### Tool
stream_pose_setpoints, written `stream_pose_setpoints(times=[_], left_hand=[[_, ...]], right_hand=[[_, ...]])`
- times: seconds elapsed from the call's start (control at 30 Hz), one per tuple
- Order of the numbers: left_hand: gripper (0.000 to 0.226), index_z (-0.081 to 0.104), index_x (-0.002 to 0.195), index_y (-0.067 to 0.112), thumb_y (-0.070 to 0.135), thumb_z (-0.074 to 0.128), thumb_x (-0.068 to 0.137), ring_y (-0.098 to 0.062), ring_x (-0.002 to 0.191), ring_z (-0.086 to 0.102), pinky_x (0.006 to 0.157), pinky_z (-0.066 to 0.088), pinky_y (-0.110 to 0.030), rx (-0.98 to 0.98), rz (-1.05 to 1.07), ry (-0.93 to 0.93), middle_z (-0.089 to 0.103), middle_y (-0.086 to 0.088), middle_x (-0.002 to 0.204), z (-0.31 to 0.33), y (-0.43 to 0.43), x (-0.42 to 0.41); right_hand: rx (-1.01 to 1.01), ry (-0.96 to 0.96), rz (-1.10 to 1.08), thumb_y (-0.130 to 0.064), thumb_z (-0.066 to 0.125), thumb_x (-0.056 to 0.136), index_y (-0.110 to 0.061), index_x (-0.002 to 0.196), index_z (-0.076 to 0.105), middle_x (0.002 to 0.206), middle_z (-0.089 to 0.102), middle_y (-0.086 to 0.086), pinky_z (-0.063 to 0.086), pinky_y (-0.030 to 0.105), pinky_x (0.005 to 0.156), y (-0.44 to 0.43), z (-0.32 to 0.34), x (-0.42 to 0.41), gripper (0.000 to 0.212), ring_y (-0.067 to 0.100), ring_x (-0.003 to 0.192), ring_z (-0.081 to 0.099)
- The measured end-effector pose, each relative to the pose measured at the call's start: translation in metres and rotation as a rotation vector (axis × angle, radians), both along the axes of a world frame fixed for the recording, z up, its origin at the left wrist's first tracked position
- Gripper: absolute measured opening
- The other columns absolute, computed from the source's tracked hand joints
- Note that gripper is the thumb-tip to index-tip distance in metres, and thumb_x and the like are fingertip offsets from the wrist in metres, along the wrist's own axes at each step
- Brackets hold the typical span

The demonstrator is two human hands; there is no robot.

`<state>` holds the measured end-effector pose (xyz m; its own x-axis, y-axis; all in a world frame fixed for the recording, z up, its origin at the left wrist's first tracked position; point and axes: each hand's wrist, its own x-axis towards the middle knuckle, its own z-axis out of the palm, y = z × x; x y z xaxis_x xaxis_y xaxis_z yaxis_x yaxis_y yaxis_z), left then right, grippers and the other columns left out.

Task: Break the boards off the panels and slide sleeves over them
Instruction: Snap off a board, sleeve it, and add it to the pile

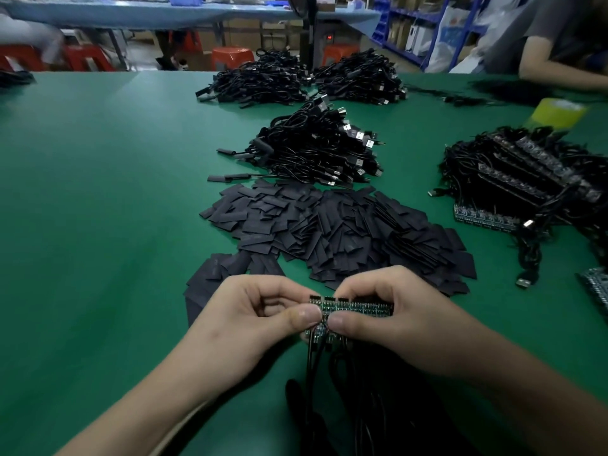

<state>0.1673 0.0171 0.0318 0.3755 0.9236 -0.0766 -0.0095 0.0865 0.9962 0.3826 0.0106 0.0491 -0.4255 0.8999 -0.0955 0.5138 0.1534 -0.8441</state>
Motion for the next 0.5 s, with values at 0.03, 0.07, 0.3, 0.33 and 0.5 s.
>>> stream_pose_setpoints(times=[0.03, 0.07, 0.3, 0.33, 0.5], left_hand=[[0.012, 0.078, 0.081, 0.002, 0.011, 0.076, 0.072, -0.008, 0.061, 0.066, 0.060, 0.050, -0.011, -0.009, -0.004, -0.006, 0.074, -0.010, 0.072, 0.0003, 0.0004, -0.0003], [0.014, 0.077, 0.081, 0.001, 0.011, 0.076, 0.072, -0.009, 0.062, 0.067, 0.061, 0.051, -0.012, -0.015, -0.009, -0.010, 0.074, -0.011, 0.073, 0.0002, 0.0009, -0.0006], [0.016, 0.079, 0.085, 0.005, 0.015, 0.082, 0.073, -0.012, 0.061, 0.065, 0.060, 0.050, -0.015, -0.090, -0.055, -0.038, 0.073, -0.012, 0.073, -0.0020, 0.0031, -0.0017], [0.017, 0.079, 0.085, 0.005, 0.017, 0.080, 0.072, -0.011, 0.060, 0.064, 0.058, 0.049, -0.014, -0.097, -0.057, -0.042, 0.072, -0.012, 0.072, -0.0024, 0.0035, -0.0015], [0.012, 0.081, 0.085, 0.011, 0.017, 0.077, 0.075, -0.006, 0.059, 0.062, 0.055, 0.047, -0.013, -0.110, -0.086, -0.079, 0.073, -0.006, 0.072, -0.0028, 0.0036, 0.0000]], right_hand=[[-0.014, 0.021, 0.005, -0.038, 0.073, 0.093, -0.029, 0.089, 0.075, 0.080, 0.072, -0.006, 0.045, 0.016, 0.066, 0.0001, -0.0007, 0.0001, 0.010, -0.002, 0.070, 0.062], [-0.022, 0.040, 0.009, -0.036, 0.073, 0.093, -0.028, 0.089, 0.076, 0.081, 0.072, -0.005, 0.046, 0.016, 0.068, 0.0003, -0.0017, 0.0003, 0.009, 0.000, 0.072, 0.063], [-0.103, 0.173, 0.040, -0.024, 0.074, 0.093, -0.018, 0.087, 0.076, 0.075, 0.069, -0.011, 0.043, 0.011, 0.069, 0.0022, -0.0064, 0.0023, 0.009, -0.003, 0.071, 0.060], [-0.109, 0.180, 0.043, -0.023, 0.074, 0.093, -0.017, 0.087, 0.076, 0.074, 0.068, -0.011, 0.042, 0.010, 0.069, 0.0027, -0.0066, 0.0024, 0.009, -0.003, 0.071, 0.059], [-0.144, 0.234, 0.069, -0.026, 0.073, 0.091, -0.026, 0.083, 0.076, 0.075, 0.068, -0.012, 0.044, 0.010, 0.070, 0.0036, -0.0062, 0.0029, 0.009, -0.002, 0.072, 0.060]])
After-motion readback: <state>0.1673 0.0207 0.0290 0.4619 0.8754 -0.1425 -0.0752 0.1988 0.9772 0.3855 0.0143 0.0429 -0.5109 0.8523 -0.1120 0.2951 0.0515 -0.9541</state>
